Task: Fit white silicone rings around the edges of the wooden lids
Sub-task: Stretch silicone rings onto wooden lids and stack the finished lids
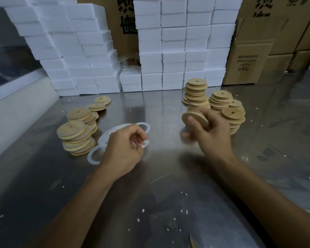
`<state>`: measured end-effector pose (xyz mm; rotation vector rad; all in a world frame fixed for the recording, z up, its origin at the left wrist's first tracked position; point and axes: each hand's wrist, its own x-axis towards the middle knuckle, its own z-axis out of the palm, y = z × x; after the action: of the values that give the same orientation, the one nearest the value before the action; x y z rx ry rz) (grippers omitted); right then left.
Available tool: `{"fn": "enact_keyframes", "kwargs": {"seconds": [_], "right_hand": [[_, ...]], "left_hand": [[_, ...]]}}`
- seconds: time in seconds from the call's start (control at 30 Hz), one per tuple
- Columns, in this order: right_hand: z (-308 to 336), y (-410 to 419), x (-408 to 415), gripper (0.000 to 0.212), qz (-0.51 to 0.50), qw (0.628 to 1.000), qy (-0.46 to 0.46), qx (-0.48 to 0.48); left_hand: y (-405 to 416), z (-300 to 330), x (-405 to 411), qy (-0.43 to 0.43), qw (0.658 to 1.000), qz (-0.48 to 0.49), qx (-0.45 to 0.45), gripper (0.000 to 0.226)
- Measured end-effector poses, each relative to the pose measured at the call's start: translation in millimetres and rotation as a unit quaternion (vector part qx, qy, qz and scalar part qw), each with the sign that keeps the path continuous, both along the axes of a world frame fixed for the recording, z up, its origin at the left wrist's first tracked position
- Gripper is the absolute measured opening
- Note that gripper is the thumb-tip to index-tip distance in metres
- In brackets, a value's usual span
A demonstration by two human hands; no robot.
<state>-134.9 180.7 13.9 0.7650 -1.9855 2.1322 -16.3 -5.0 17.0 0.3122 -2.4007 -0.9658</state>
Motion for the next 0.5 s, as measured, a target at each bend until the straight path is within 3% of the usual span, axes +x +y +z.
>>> {"fn": "enact_keyframes", "kwargs": {"seconds": [0.1,0.23,0.3,0.4,0.5], "right_hand": [[-4.8,-6.1,3.7,0.016,0.051,0.994,-0.097,-0.027],[-14.3,-10.5,1.6,0.005,0.035,0.995,-0.095,0.006],[-17.0,-11.8,-0.7,0.018,0.01,0.996,-0.057,0.069],[-16.4,-10.0,-1.1,0.045,0.022,0.995,-0.038,0.09],[-16.3,-8.8,2.1,0.045,0.036,0.996,-0.033,0.078]], "left_hand": [[0.1,-2.5,-0.1,-0.018,0.999,-0.016,0.025,0.038],[-3.3,0.0,0.4,-0.018,0.995,-0.003,0.097,0.034],[-3.9,0.1,0.4,-0.019,0.997,0.013,0.067,0.033],[-2.2,-1.3,0.5,-0.031,0.998,0.037,-0.029,0.026],[-1.2,-1.7,0.1,-0.013,0.997,0.035,-0.07,0.02]]}}
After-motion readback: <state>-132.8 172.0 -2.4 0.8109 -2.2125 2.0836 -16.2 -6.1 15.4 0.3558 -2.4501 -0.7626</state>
